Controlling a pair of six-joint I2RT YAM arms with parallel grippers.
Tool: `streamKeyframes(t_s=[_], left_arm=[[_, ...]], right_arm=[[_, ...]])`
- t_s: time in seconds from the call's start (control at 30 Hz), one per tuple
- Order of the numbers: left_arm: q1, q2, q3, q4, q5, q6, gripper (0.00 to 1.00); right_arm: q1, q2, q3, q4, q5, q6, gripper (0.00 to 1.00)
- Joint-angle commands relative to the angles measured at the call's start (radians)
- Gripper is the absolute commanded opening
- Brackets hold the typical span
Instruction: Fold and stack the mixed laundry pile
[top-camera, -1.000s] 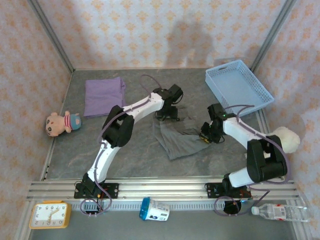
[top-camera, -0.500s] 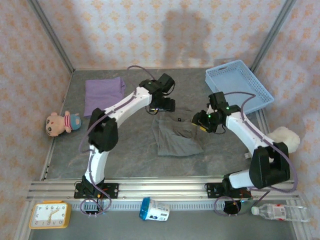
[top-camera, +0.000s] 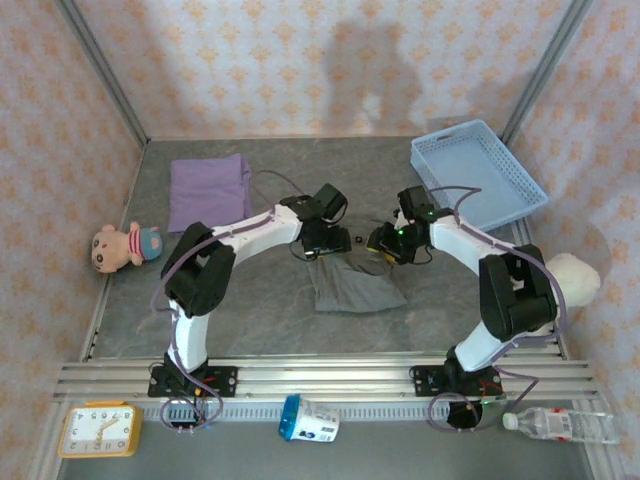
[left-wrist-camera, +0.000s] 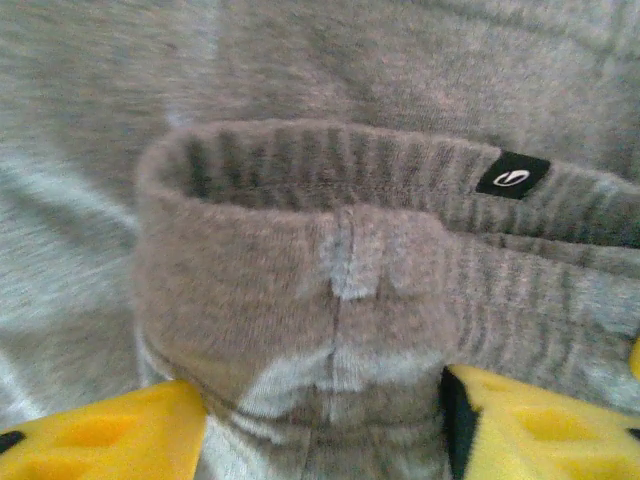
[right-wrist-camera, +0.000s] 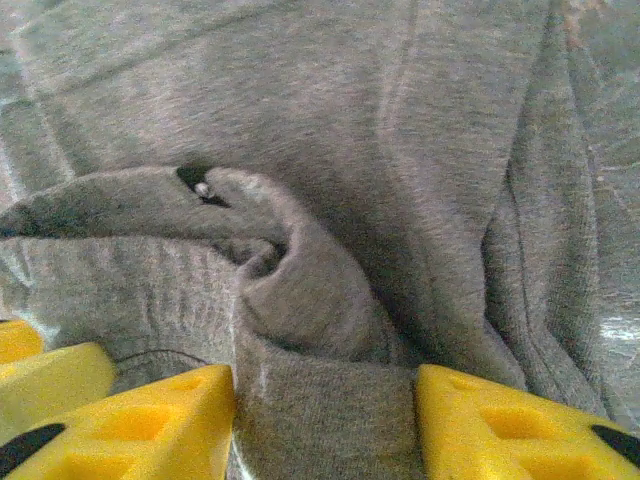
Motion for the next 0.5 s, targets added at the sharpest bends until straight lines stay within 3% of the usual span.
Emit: streamKeyframes(t_s=[0.0,0.13,0.23,0.27,0.47], left_arm=[[0.001,0.036,0.017,0.039,-0.007,-0.030,0.50],[0.002,-0.007,-0.008,0.029,-0.024,-0.022,0.28],[0.001,-0.055,-0.018,0.004,-0.033,-0.011,0.03],[0.001,-0.066,-0.018,-0.008,-0.037,-0.009,0.00],[0.002,-0.162,-0.008,-0.045,-0.052,-0.011,0.00]], right_arm=[[0.001,-0.001,-0.008,0.032,0.003,0.018,0.39],[0.001,-0.035,-0.003,0.005,0.015,0.004,0.03],[0.001,-0.077,0.007,-0.017,0.042,-0.005,0.00],[0.000,-0.087,0.013,-0.020,0.043,-0.007,0.00],[-0.001,-0.131,0.085,-0.084,0.015,-0.022,0.00]])
